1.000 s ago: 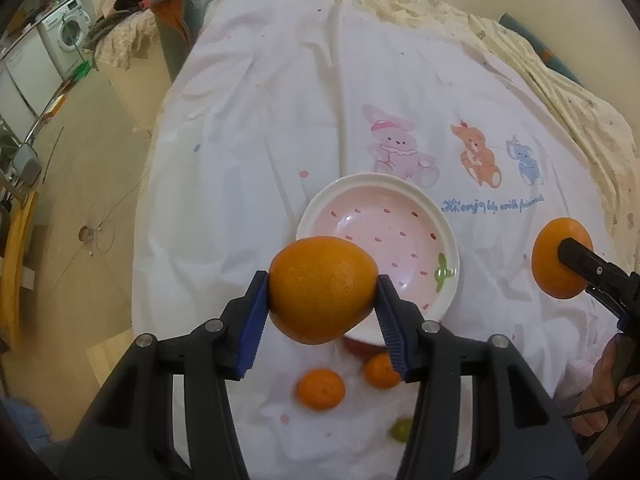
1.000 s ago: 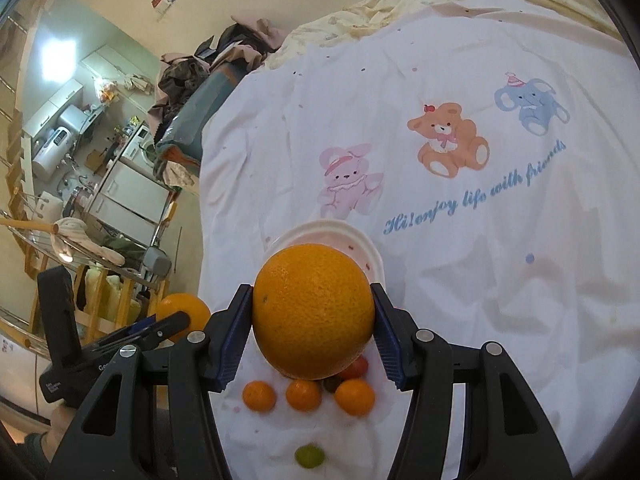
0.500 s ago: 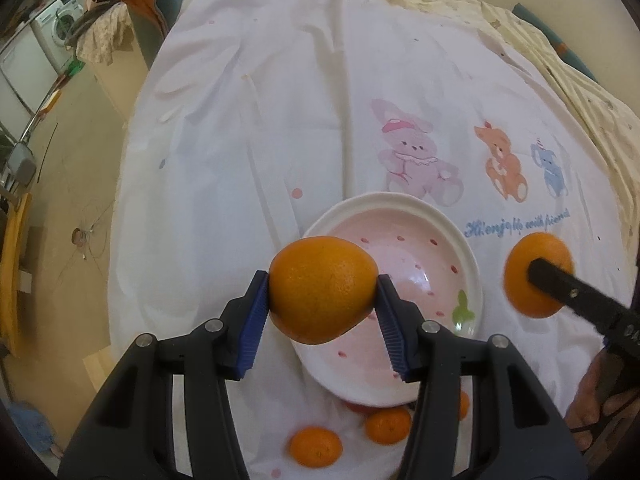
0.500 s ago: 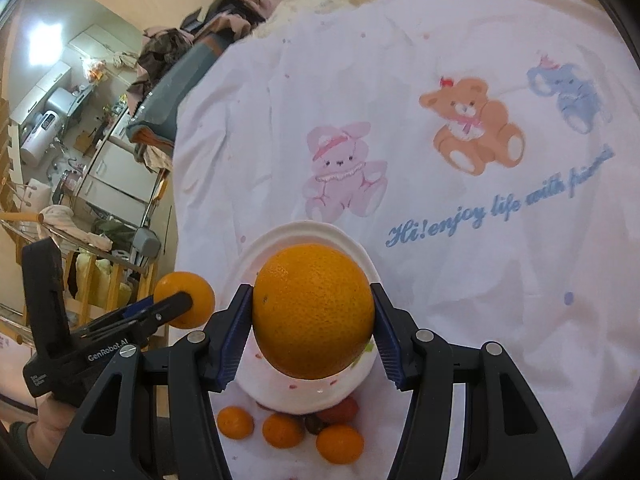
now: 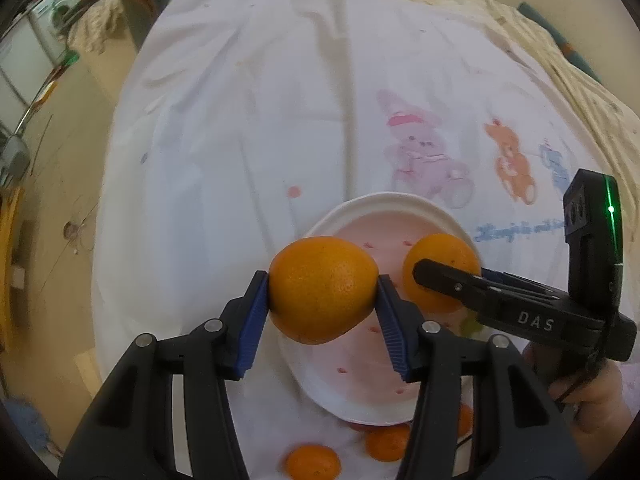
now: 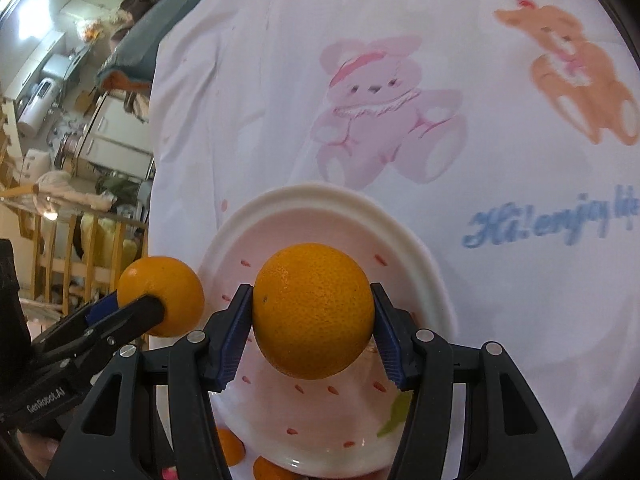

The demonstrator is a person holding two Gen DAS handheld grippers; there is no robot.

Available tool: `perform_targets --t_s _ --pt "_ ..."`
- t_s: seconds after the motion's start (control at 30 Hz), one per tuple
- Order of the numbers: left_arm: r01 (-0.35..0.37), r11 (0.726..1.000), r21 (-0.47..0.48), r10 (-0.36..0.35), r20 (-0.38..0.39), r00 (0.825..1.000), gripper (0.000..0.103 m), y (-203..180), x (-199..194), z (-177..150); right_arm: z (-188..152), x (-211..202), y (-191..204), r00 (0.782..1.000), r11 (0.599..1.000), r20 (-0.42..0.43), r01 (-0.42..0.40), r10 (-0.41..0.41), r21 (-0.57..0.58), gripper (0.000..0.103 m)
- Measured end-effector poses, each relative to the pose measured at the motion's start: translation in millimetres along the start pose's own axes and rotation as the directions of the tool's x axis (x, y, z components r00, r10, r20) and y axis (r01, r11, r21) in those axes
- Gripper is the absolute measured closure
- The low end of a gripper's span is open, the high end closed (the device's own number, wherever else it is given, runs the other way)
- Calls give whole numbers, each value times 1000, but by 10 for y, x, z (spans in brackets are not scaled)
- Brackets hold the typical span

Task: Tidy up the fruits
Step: 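Lower the right tool's orange onto the pink plate and open it while left holds its orange, then set the left tool's orange on the plate beside the other and open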

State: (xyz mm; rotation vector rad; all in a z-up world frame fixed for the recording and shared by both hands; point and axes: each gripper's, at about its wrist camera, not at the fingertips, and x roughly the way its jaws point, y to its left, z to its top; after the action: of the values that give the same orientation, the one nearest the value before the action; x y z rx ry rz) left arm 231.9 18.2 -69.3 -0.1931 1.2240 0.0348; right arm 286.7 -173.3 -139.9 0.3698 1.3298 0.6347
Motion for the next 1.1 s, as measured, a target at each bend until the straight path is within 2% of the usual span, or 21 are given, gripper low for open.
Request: perform_targets --t_s 0.1,0.27,0.33,0.4,0.5,0.7,1.0,1.1 --pt "-8 1000 -17 7 -26 1000 54 37 71 -7 4 62 -29 1000 1000 -4 8 -8 -18 43" --pt "-16 1000 23 17 -9 1000 54 -52 63 -18 10 13 -52 999 999 17 30 -30 -21 41" --pt "-4 1000 27 4 -11 1000 54 -70 64 -23 9 -22 -51 1000 1000 19 23 -23 -18 28" --pt "-3 1000 29 3 -10 1000 54 -74 62 -27 10 -99 -33 998 999 55 28 -27 -26 22" --pt "-2 1000 28 2 -10 1000 54 -59 65 -30 28 -215 -7 995 998 92 46 -42 -39 21" --pt "35 999 -4 -36 -28 999 54 -56 121 -10 -14 -466 -122 990 999 134 36 -38 21 21" --pt "82 997 -3 -82 -30 996 54 -215 291 146 -268 -993 -277 979 993 197 22 -44 112 18" --pt "79 997 10 -79 -40 996 54 -251 366 174 -395 -1124 -358 976 987 199 55 -84 148 17"
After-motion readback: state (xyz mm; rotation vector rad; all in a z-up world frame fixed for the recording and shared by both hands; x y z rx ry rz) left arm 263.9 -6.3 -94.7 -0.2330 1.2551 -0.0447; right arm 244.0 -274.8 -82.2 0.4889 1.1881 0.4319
